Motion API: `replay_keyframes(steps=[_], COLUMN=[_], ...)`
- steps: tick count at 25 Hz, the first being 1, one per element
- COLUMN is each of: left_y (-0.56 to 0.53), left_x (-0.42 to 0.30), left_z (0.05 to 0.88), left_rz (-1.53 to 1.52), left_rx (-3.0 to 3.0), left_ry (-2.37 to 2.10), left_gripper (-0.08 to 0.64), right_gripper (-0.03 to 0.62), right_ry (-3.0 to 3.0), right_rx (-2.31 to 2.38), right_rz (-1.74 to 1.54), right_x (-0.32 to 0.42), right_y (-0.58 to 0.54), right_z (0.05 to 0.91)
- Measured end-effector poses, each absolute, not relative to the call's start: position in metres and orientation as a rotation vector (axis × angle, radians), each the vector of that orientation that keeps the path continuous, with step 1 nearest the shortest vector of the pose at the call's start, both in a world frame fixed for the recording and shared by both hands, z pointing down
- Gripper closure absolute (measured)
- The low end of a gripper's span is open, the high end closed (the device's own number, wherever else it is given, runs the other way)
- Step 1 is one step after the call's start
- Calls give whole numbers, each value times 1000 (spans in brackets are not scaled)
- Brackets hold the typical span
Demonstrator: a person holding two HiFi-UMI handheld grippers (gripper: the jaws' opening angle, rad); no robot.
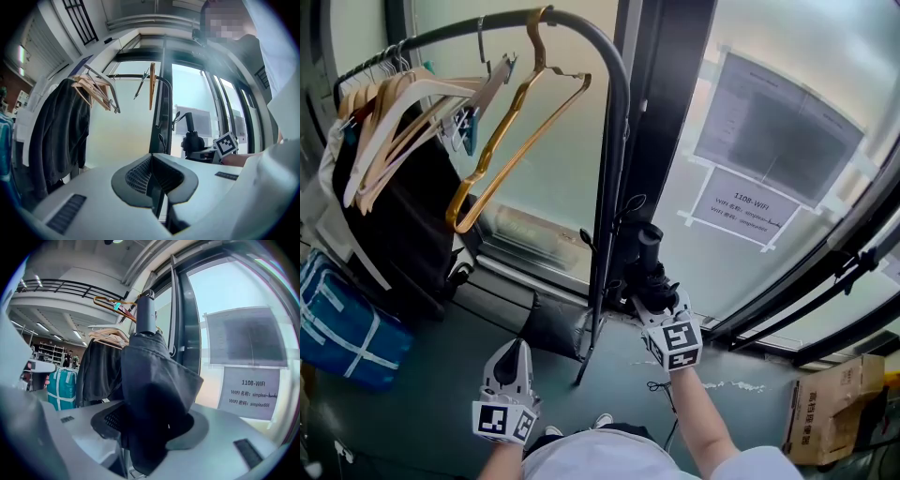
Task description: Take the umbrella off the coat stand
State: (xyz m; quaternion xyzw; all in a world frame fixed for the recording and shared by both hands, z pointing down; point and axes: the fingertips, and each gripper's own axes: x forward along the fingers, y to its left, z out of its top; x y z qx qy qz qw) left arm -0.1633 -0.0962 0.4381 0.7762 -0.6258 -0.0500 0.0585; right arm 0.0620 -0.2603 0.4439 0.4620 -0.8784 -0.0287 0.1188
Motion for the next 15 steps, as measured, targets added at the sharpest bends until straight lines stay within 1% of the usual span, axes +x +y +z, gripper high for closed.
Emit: replay_keyframes(steps=[6,15], left_y=[-103,-106], left_x=[-163,-169], left_z=[434,435], left_rz=[-161,-154], left_rx=[2363,2361], left_ry=[-1893,-1881], left_gripper=[534,534], right_gripper=[357,357], right_ry=[-2577,-2623], right_rx=[1374,1387], right_rz=[-102,-40], right_x=[65,57], right_y=[-266,-268], right_z=[429,418])
